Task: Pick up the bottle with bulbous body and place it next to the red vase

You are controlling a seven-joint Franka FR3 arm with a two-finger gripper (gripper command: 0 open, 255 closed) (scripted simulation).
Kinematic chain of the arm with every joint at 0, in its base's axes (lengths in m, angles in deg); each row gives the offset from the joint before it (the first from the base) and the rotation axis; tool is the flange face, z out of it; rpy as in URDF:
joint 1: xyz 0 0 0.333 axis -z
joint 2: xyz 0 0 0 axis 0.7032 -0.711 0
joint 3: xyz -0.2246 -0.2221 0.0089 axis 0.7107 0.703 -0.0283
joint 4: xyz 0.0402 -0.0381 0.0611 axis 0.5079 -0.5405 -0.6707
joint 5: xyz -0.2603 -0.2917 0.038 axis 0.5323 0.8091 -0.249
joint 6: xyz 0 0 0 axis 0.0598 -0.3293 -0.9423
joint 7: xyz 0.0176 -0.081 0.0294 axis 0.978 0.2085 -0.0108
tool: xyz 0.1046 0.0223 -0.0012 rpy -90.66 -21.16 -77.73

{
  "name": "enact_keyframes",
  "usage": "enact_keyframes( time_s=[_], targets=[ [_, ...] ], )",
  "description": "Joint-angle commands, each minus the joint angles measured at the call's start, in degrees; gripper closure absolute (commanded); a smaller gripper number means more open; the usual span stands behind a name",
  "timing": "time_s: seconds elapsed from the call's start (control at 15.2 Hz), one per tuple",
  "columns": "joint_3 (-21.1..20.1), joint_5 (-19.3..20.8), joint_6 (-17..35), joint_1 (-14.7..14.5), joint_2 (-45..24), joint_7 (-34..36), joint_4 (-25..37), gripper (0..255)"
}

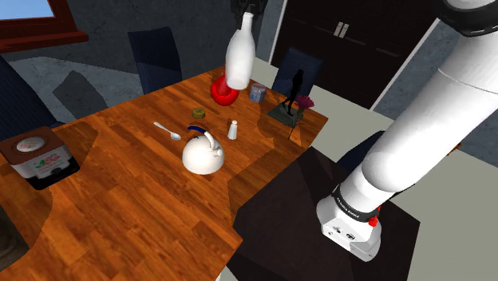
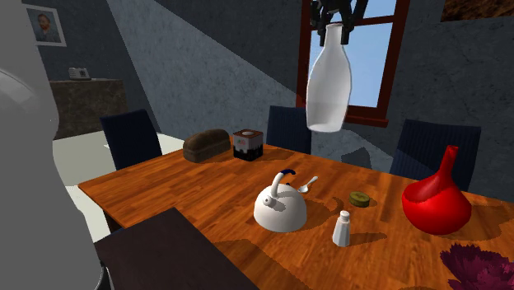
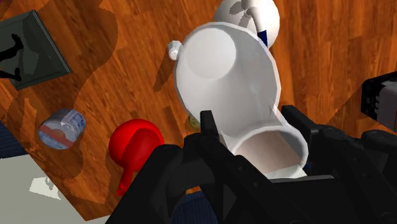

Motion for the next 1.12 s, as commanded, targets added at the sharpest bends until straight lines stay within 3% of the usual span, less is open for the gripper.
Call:
enact_keyframes(
  time_s=[0.0, 0.53, 0.92, 1.06],
  targets=[
    [1.1, 0.0, -0.5, 1.2, -1.8, -2.4, 2.4, 255],
    [4.6, -0.2, -4.8, 5.9, -13.7, -10.8, 18.6, 255],
    [6.2, -0.8, -12.3, 9.7, -27.8, -16.1, 40.2, 255],
    [6.1, -0.8, -9.8, 9.7, -26.3, -16.1, 36.3, 255]
  ],
)
